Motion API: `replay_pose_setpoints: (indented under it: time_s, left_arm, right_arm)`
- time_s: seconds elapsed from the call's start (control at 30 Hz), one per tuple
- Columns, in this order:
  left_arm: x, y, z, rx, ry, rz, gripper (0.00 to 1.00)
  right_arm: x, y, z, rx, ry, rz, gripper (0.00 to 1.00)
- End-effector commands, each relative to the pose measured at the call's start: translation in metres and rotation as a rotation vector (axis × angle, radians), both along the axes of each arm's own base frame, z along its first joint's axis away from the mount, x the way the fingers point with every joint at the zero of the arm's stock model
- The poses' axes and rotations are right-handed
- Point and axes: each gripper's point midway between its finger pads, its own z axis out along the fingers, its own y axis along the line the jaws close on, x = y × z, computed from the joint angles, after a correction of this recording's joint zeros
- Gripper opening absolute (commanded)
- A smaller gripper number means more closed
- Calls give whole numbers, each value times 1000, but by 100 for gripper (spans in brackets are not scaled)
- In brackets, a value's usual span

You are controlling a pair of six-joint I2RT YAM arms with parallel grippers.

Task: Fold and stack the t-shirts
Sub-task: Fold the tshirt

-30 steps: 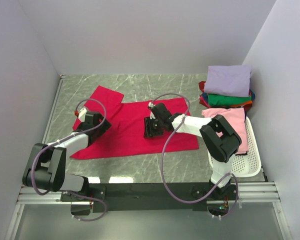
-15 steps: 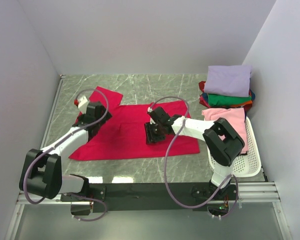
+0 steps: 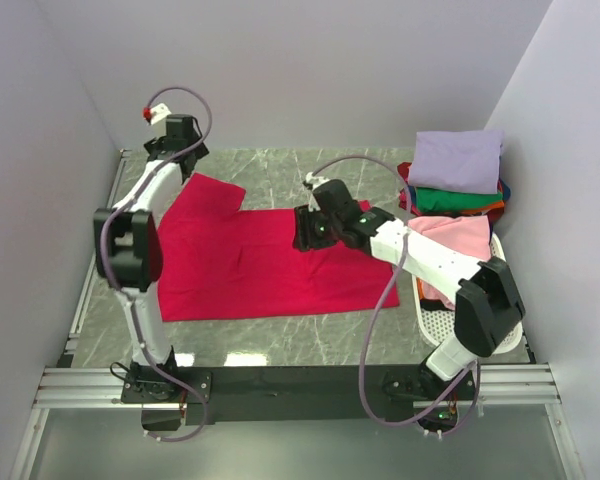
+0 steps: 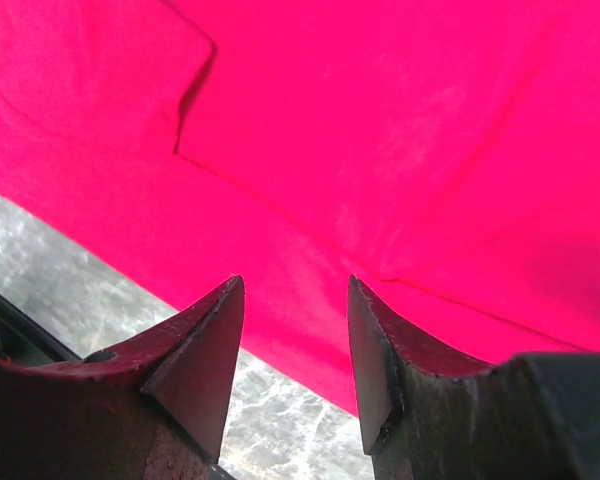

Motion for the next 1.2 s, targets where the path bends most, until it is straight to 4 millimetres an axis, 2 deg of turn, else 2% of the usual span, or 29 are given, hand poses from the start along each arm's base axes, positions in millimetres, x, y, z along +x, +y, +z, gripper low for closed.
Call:
replay_pose_setpoints:
  time_s: [0.0,0.03,0.1,0.2,0.23,0.3,0.33,0.37,0.63,0.73,1.17]
  left_arm:
    - [12,-4,-29,68,142,-83,84]
    - [16,-5,-35,63,151,-99,83]
    - [25,-3,-51,66,176,-117,83]
    - [33,0,-66,67,197,-126,83]
    - [35,-1,-77,65,214,-144,83]
    - [40,2,-83,62,222,-149,83]
    - [41,3,-96,60,251,-152,83]
    - [45,4,-94,59,252,-158,83]
    - [59,14,-113,51,281,-168,83]
    - [58,14,-127,47,319,-176,81]
    - [53,19,-151,102,394,-192,74]
  right_arm:
    - [8,-15,18,23,-58,-26,53]
    - [9,-19,24,41,-72,-33,53]
    - [4,-24,19,46,-60,-41,53]
    - [0,-30,22,65,-67,-49,53]
    - [0,-31,22,66,-67,-49,53]
    - [-5,-33,24,74,-68,-42,53]
    - [-6,-32,23,79,-66,-39,53]
    - [-9,-33,21,80,-57,-35,53]
    - [-16,-35,17,90,-43,-35,53]
    - [-18,-35,15,95,-39,-36,53]
    - [-19,-34,17,105,-36,-30,53]
